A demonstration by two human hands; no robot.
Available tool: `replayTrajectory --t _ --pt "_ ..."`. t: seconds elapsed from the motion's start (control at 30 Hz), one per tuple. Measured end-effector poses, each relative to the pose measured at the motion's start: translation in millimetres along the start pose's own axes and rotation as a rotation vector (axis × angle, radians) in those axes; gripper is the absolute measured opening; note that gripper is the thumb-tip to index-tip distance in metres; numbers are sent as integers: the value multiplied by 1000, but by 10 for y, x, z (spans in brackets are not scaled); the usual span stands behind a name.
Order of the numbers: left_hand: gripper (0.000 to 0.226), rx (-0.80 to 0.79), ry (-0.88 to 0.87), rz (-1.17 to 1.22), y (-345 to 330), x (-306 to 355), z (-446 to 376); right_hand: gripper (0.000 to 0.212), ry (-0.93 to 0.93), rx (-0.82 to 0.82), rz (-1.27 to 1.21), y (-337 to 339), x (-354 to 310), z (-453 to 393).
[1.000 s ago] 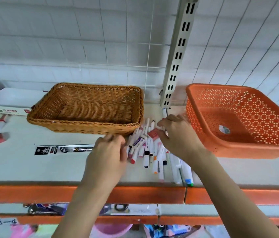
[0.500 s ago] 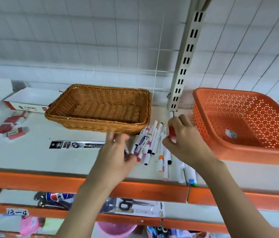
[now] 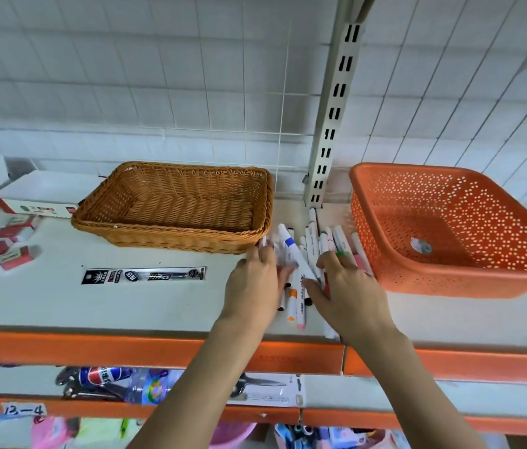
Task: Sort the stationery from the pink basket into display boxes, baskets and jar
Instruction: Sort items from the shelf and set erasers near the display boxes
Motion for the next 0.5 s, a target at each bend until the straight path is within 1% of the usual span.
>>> replayTrajectory --t 0.1,0.23,0.37,0.43,0.5 --pt "43 -17 9 -40 -60 61 -41 29 7 15 -25 8 -3 13" --pt "40 -10 24 -26 -16 69 -102 26 11 32 -52 29 13 21" --pt "29 97 -31 44 137 -85 16 25 16 73 -116 125 -48 -9" --pt "24 141 -25 153 236 -289 146 25 58 88 -133 154 -182 -52" --pt "25 175 13 211 327 -572 263 23 108 79 -142 140 -388 -92"
Point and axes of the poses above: each hand's wrist, its own z-axis away from the middle knuckle, its own y-axis out of the back of the hand, x = y × z, the point moved 8 cm from there along -z, towards the middle knuckle, and after that the axes turned 1 degree about y, right-handed, at the moved point
